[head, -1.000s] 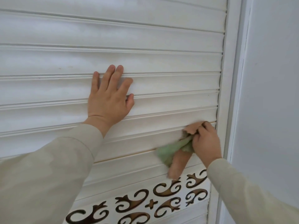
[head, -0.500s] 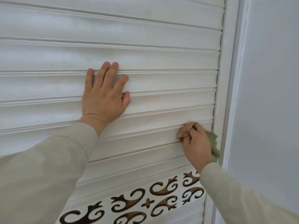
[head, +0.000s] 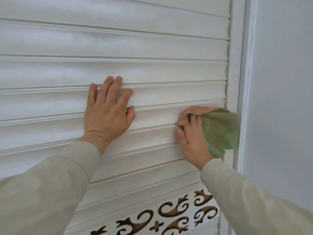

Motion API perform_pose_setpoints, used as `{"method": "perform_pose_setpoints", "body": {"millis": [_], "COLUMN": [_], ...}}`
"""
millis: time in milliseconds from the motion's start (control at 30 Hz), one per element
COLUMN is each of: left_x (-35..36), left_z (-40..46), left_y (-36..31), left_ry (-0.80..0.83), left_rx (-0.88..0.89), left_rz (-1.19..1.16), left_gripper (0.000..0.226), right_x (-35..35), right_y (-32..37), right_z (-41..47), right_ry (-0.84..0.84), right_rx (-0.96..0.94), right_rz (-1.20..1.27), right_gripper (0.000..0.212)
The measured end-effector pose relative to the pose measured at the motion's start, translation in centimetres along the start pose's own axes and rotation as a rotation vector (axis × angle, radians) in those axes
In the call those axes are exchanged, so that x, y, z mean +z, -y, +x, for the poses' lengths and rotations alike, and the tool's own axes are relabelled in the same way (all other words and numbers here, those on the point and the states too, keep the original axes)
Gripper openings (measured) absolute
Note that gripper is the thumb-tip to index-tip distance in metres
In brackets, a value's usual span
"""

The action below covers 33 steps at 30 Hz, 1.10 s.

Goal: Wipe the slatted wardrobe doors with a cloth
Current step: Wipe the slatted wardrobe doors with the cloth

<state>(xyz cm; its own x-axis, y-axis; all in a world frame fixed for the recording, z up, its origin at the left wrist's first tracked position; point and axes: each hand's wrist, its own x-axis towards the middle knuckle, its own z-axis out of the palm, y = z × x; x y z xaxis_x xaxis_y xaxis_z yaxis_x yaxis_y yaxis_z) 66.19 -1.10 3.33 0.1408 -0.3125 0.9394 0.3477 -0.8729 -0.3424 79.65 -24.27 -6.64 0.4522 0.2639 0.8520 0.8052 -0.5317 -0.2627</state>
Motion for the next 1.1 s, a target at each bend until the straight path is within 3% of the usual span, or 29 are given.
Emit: {"method": "perform_pose_setpoints", "body": {"millis": [100, 200, 267, 533, 767, 867, 967, 1100], "left_x": [0.0, 0.0, 0.0, -0.1, -0.3, -0.4, -0.4, -0.4], "left_z": [0.0, -0.1, 0.1, 0.0, 0.0, -0.1, -0.1, -0.1], "left_y": [0.0, -0.1, 0.0, 0.0, 0.0, 0.0, 0.1, 0.1], "left_ry": [-0.003, -0.004, 0.002, -0.002, 0.026, 0.029, 0.03, 0.031], "left_rx": [-0.004, -0.005, -0.004, -0.013, -0.021, -0.02, -0.015, -0.014], "left_rz": [-0.007, -0.006, -0.017, -0.026, -0.037, -0.042, -0.045, -0.052], "left_gripper": [0.04, 0.041, 0.041, 0.04, 0.04, 0.04, 0.04, 0.04], "right_x": [-0.6, -3.5, -4.4, 0.5, 1.2, 1.5, 0.9, 0.7], "right_y": [-2.1, -5.0, -5.0, -2.4, -4.9, -5.4, -5.4, -6.4], "right_z": [1.1, 4.5, 4.9, -4.4, -7.3, -8.6, -8.2, -7.8], "right_ry": [0.05, -0.055, -0.073, 0.143, 0.029, 0.001, -0.144, -0.17], "right_rx": [0.041, 0.345, 0.426, 0.581, 0.788, 0.783, 0.726, 0.702], "right_rz": [-0.109, 0.124, 0.22, 0.309, 0.4, 0.356, 0.357, 0.252], "right_gripper": [0.077, 0.078, 0.076, 0.073, 0.067, 0.065, 0.069, 0.053]}}
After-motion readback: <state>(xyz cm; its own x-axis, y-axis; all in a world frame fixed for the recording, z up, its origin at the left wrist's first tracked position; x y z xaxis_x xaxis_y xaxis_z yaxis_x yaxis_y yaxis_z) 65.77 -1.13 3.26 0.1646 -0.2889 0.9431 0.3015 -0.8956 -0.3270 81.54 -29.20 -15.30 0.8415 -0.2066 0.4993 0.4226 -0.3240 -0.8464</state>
